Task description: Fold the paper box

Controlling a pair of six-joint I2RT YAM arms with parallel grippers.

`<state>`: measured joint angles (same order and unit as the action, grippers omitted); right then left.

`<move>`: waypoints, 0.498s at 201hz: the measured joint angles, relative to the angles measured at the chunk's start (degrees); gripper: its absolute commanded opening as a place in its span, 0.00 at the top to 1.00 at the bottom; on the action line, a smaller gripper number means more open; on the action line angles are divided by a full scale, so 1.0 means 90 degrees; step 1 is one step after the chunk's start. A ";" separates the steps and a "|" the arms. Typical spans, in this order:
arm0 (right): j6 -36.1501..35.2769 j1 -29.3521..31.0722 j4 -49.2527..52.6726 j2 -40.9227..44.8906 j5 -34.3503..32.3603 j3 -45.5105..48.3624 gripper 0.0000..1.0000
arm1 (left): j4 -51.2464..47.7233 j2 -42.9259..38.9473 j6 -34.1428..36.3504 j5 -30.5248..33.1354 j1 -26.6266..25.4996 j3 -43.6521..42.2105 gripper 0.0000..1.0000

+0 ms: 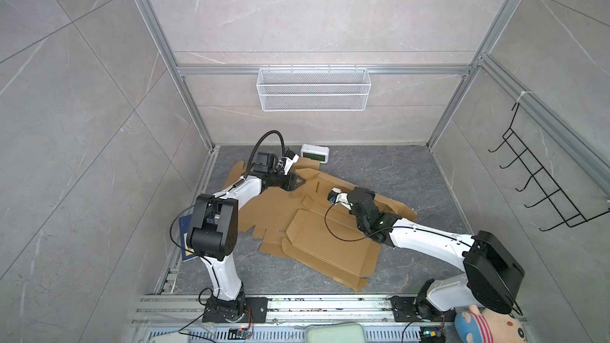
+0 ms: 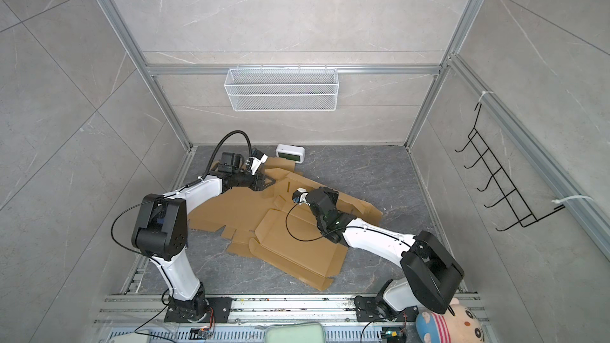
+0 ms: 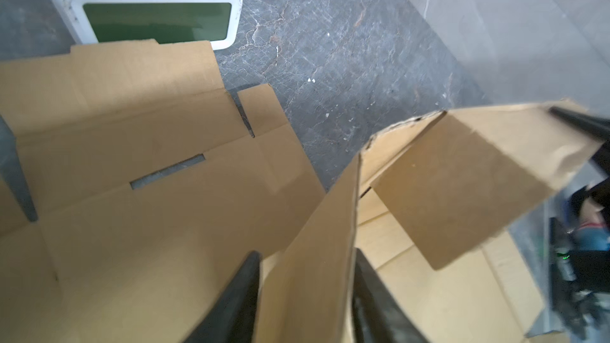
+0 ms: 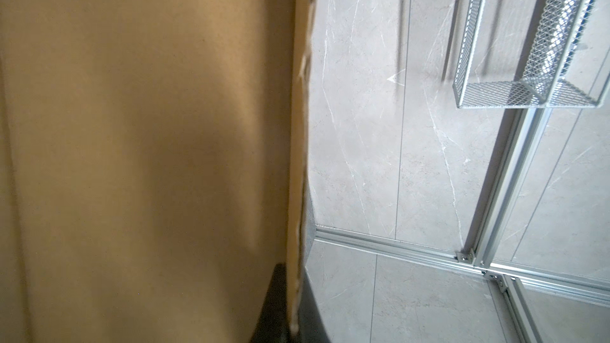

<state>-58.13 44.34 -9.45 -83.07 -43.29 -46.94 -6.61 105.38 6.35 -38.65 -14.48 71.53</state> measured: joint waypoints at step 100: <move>-0.0551 -0.0005 -0.0644 -0.0177 -0.0716 -0.0141 1.00 | 0.0746 -0.0942 -0.0447 0.1511 -0.0998 -0.0770 0.98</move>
<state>-63.09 44.29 -15.25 -84.66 -49.74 -48.21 0.10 96.90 2.33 -25.06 -23.46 64.60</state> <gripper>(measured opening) 0.053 0.055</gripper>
